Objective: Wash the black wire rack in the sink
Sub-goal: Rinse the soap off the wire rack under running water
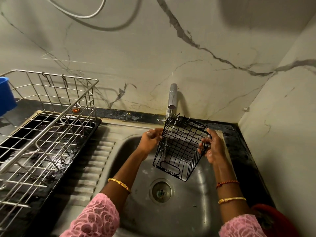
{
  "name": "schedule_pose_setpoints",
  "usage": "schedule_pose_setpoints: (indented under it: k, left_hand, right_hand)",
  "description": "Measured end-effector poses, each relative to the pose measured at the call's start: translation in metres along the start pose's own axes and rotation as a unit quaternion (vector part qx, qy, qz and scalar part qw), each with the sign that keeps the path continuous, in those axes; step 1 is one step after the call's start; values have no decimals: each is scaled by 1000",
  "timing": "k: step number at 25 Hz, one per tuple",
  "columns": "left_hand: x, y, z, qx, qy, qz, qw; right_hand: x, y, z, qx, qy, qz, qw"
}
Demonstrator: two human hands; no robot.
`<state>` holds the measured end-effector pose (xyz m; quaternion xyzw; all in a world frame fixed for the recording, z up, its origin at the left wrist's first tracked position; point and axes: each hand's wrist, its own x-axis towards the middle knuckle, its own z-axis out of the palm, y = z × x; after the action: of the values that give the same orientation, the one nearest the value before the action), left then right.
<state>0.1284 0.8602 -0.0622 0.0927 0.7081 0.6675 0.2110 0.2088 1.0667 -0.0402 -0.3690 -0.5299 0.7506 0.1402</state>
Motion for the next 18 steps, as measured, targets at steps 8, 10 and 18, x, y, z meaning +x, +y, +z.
schedule_pose_setpoints:
  k: [8, 10, 18]
  left_hand:
    - [-12, 17, 6, 118, 24, -20, 993]
    - [-14, 24, 2, 65, -3, -83, 994]
    - [-11, 31, -7, -47, 10, -231, 972]
  right_hand:
    - [-2, -5, 9, -95, -40, -3, 995]
    - [0, -4, 12, -111, -50, 10, 992]
    - [-1, -1, 24, -161, -105, -2, 981]
